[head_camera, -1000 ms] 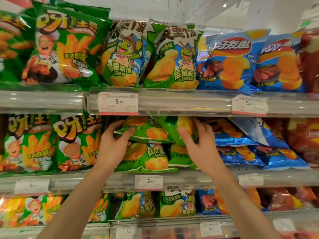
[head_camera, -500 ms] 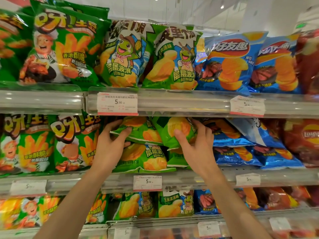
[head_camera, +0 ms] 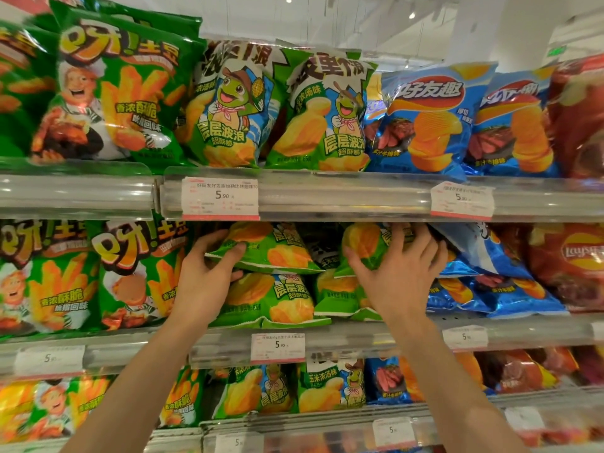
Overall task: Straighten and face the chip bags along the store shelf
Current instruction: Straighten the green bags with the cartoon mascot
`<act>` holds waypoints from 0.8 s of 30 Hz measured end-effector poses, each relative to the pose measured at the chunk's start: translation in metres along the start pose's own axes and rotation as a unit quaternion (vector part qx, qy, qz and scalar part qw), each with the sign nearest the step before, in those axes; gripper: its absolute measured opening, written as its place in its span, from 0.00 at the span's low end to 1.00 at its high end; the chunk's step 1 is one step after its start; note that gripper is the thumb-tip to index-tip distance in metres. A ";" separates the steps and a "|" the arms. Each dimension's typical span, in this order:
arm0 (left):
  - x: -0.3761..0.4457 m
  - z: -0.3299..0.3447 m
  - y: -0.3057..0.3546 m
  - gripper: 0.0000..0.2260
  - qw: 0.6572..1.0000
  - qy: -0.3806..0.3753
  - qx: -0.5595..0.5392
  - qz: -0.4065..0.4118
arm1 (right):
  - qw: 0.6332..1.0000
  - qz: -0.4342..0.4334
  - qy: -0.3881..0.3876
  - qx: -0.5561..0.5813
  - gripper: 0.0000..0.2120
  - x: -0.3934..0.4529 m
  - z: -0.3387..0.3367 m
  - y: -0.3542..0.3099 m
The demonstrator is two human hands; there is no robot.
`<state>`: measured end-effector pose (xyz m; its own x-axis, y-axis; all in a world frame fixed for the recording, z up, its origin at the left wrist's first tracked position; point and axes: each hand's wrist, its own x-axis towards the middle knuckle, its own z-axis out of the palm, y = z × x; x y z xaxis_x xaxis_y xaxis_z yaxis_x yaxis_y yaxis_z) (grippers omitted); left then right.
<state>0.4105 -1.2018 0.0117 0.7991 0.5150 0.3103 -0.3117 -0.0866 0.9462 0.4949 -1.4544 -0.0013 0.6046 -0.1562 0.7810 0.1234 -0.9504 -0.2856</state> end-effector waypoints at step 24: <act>-0.030 -0.059 0.017 0.25 0.977 -0.197 0.082 -0.028 | 0.849 0.094 -0.379 0.356 0.35 0.004 -0.035 -0.076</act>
<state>0.3505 -1.1682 0.0127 0.9584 0.1573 0.2382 -0.2010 -0.2207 0.9544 0.4604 -1.3924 0.0434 0.9656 0.1876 0.1802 0.2504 -0.4825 -0.8394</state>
